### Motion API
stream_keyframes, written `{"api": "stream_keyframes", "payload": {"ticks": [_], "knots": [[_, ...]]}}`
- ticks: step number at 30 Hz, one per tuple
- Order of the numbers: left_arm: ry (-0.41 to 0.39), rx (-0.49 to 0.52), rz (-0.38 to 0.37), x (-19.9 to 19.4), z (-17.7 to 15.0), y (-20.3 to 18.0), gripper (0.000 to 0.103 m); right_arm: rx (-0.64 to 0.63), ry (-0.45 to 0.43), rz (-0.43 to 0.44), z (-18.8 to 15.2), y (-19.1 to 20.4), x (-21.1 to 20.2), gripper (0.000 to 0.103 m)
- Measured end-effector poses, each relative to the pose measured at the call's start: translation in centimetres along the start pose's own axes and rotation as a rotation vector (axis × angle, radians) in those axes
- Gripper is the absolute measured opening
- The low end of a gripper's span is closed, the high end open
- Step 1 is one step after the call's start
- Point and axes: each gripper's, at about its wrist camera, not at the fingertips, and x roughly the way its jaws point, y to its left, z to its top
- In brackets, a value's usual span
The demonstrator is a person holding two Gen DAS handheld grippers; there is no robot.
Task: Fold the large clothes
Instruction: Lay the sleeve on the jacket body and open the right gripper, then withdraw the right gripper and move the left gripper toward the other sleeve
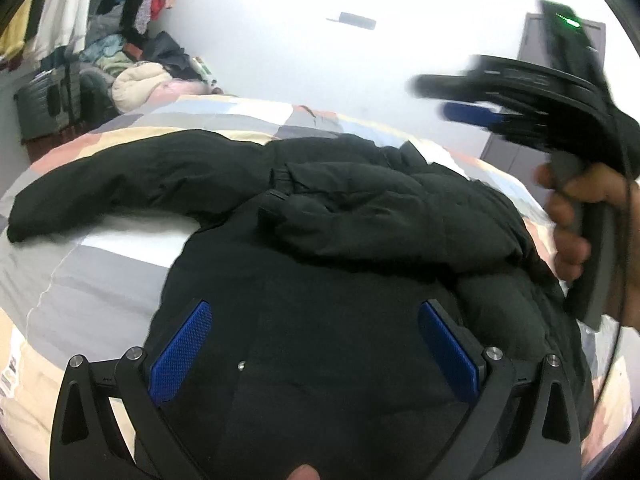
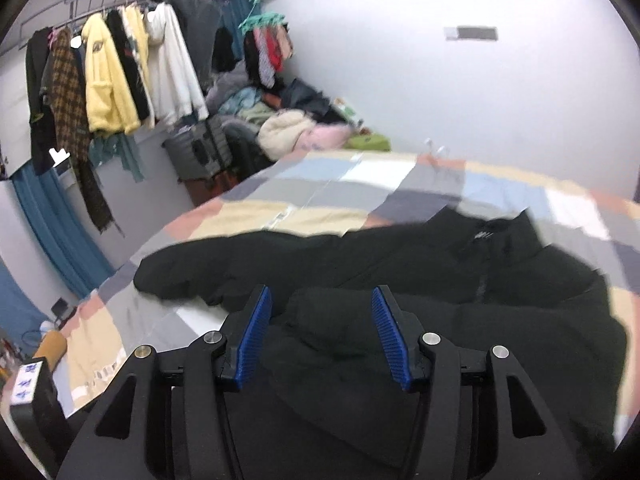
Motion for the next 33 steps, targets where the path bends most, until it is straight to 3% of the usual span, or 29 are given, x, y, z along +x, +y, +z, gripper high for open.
{"api": "stream_keyframes", "payload": {"ticks": [7, 14, 22, 29, 33], "knots": [[-0.043, 0.005, 0.01, -1.3, 0.0, -1.2, 0.103, 0.019, -0.054, -0.136, 0.0, -4.1, -5.4, 0.051], [-0.063, 0.028, -0.016, -1.4, -0.3, -3.3, 0.103, 0.153, -0.035, -0.29, -7.2, -13.3, -9.3, 0.051], [-0.074, 0.048, -0.014, -0.7, -0.6, -5.1, 0.103, 0.246, 0.08, -0.408, -15.3, -21.0, -8.2, 0.051], [-0.084, 0.053, 0.026, -0.2, -0.7, -5.8, 0.103, 0.155, 0.16, -0.486, -16.2, -22.0, -4.7, 0.052], [-0.083, 0.045, 0.049, 0.3, -0.8, -6.1, 0.103, 0.129, 0.14, -0.511, -16.5, -21.8, -4.1, 0.047]]}}
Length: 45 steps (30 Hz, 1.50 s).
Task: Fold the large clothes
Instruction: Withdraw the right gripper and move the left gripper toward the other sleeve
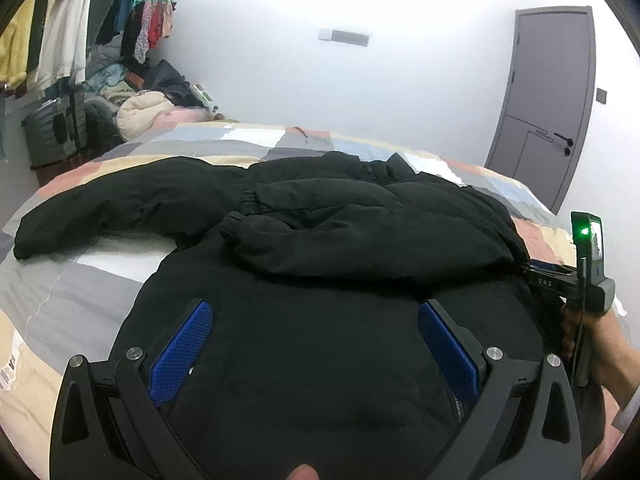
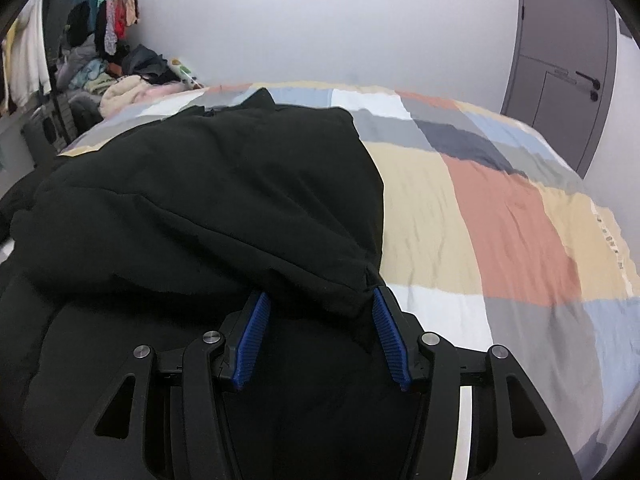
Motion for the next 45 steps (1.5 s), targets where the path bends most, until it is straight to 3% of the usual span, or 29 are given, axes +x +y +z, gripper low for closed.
{"api": "stream_keyframes", "payload": {"ticks": [2, 9, 16, 21, 28, 36, 45], "knots": [[0.002, -0.005, 0.003, 0.1, 0.0, -0.1, 0.103, 0.001, -0.019, -0.017, 0.0, -0.3, 0.1, 0.031], [-0.001, 0.017, 0.021, 0.0, 0.0, -0.5, 0.103, 0.134, -0.064, -0.015, 0.9, -3.7, -0.6, 0.026], [0.01, 0.012, 0.026, 0.0, -0.1, -0.5, 0.103, 0.134, -0.074, 0.002, 1.1, -4.0, -2.1, 0.026], [-0.015, 0.011, 0.014, -1.9, 0.3, -0.9, 0.103, 0.183, -0.108, 0.07, 1.2, -3.0, -6.3, 0.026], [-0.066, 0.033, -0.005, -5.9, 0.4, -2.2, 0.103, 0.159, -0.179, 0.148, 1.0, 0.2, -13.4, 0.027], [-0.087, 0.036, -0.044, -8.5, 0.3, -3.5, 0.103, 0.147, -0.238, 0.202, -1.3, 2.7, -19.7, 0.027], [-0.082, 0.029, -0.053, -10.1, -0.3, -3.7, 0.103, 0.092, -0.257, 0.232, -4.3, 5.2, -23.0, 0.028]]}}
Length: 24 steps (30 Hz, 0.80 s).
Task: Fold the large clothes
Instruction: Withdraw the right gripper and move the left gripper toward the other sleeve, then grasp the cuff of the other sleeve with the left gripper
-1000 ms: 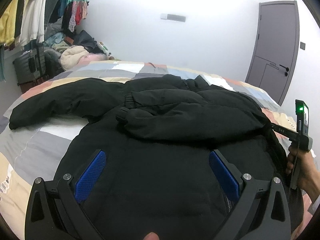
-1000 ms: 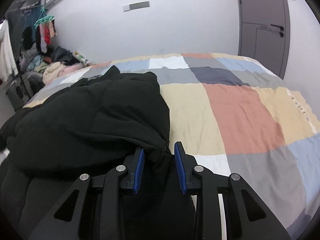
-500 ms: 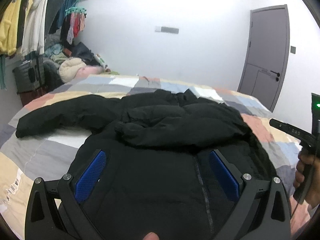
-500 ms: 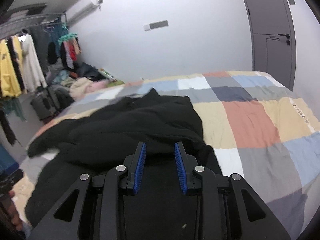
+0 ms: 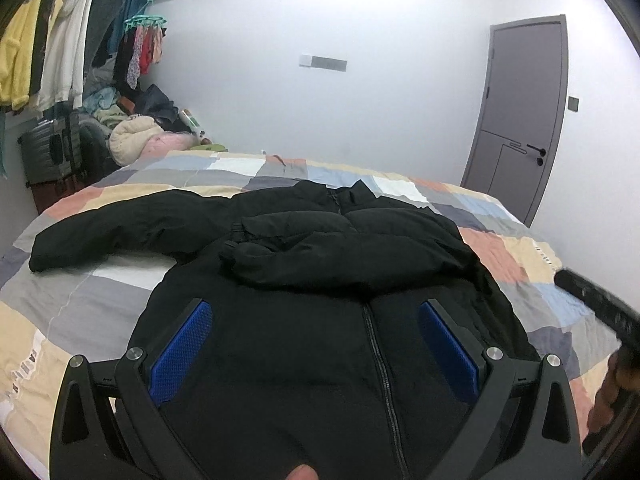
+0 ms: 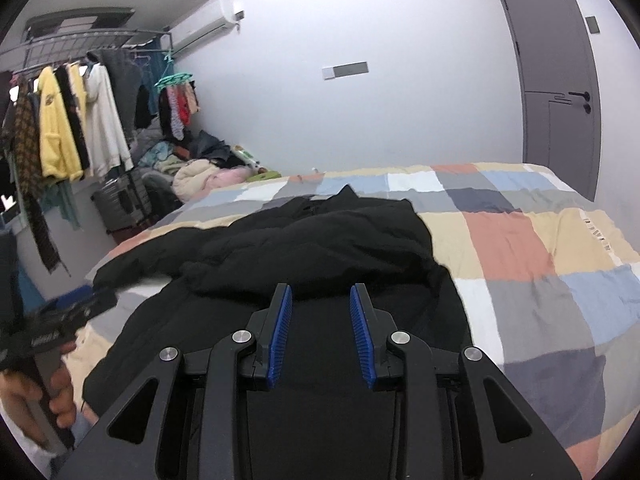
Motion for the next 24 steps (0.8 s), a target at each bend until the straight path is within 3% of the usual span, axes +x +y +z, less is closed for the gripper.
{"api": "stream_keyframes", "payload": {"ticks": [9, 13, 19, 24], "knots": [[-0.009, -0.001, -0.003, -0.6, -0.3, 0.0, 0.103, -0.044, 0.009, 0.041, -2.9, 2.8, -2.6, 0.03], [-0.003, 0.001, -0.011, -0.4, -0.5, 0.0, 0.103, -0.041, -0.013, 0.038, -3.8, 3.2, -4.0, 0.04], [0.003, -0.023, -0.018, -0.1, -0.5, 0.9, 0.103, -0.103, -0.059, 0.03, -4.3, 4.0, -3.7, 0.041], [-0.014, -0.011, 0.005, -0.5, 0.8, 2.9, 0.103, -0.094, -0.086, 0.045, -4.4, 3.7, -3.9, 0.055]]}}
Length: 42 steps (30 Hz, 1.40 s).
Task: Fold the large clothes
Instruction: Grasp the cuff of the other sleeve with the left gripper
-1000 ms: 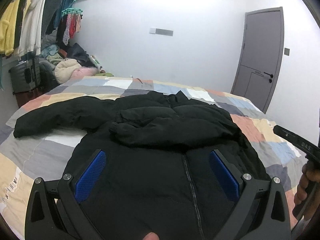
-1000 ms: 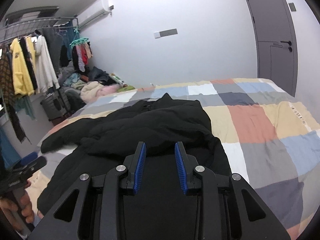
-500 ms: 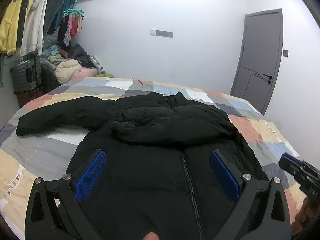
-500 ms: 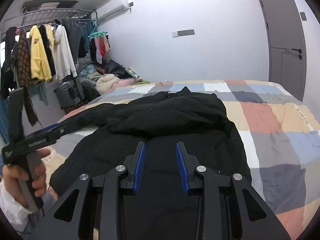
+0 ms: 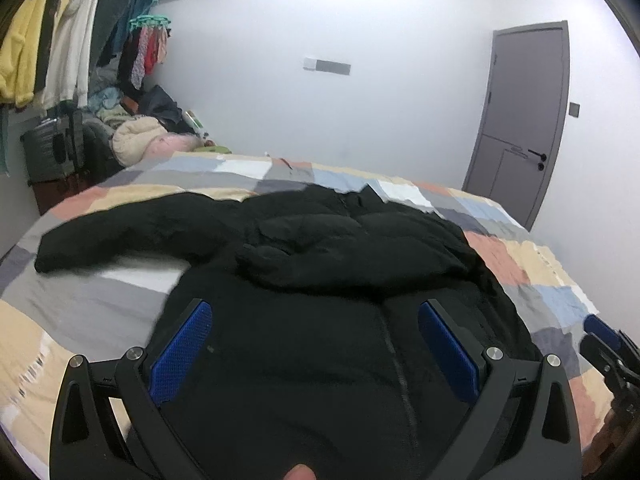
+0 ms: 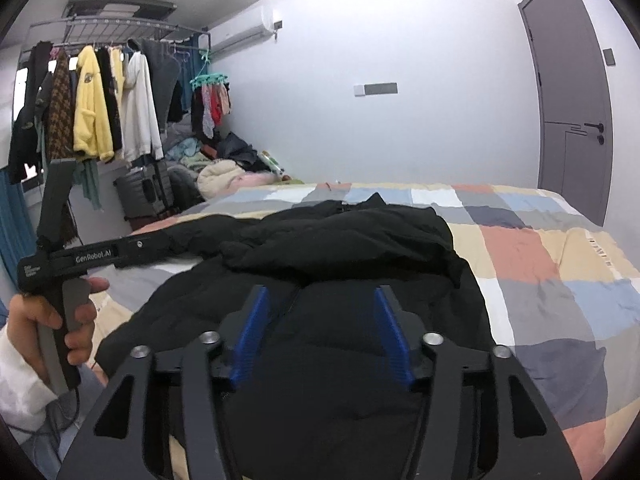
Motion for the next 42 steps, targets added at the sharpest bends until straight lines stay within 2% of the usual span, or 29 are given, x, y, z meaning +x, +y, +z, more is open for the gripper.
{"api": "stream_keyframes", "payload": {"ticks": [7, 10, 12, 15, 19, 21, 24, 27, 34, 38, 42], "knots": [[-0.004, -0.075, 0.034, -1.2, 4.0, 7.1, 0.103, 0.011, -0.036, -0.014, -0.1, -0.6, -0.8, 0.07], [-0.026, -0.178, 0.024, -1.9, 5.8, 12.3, 0.103, 0.019, -0.038, -0.017, 0.0, -0.8, -0.7, 0.079], [-0.028, -0.227, 0.053, -2.2, 7.2, 16.1, 0.103, 0.018, -0.036, -0.018, -0.1, -0.8, -0.6, 0.082], [-0.008, -0.285, 0.077, -1.5, 8.4, 21.3, 0.103, 0.022, -0.028, -0.023, -0.1, -0.6, -0.3, 0.092], [0.05, -0.454, 0.09, 0.1, 7.1, 29.6, 0.103, 0.027, -0.002, 0.01, -0.2, 0.0, 0.5, 0.102], [0.075, -0.538, 0.102, 1.4, 5.7, 33.5, 0.103, 0.013, 0.013, 0.006, -0.3, 0.4, 1.0, 0.103], [0.07, -0.687, 0.077, 3.0, 3.4, 38.3, 0.102, -0.005, 0.038, 0.002, -0.5, 1.1, 1.7, 0.103], [0.051, -0.787, 0.06, 5.0, 1.6, 41.9, 0.102, 0.011, 0.077, 0.004, -0.7, 1.3, 2.8, 0.103], [0.053, -0.914, 0.044, 11.5, -0.9, 47.9, 0.101, 0.103, 0.128, -0.045, -0.3, 1.0, 5.1, 0.103], [0.043, -0.947, 0.078, 14.8, -1.5, 50.9, 0.1, 0.189, 0.139, -0.073, 0.4, -0.1, 6.7, 0.103], [0.01, -1.008, 0.108, 17.7, -2.0, 53.8, 0.095, 0.241, 0.153, -0.133, 0.7, -1.5, 8.0, 0.103]]}}
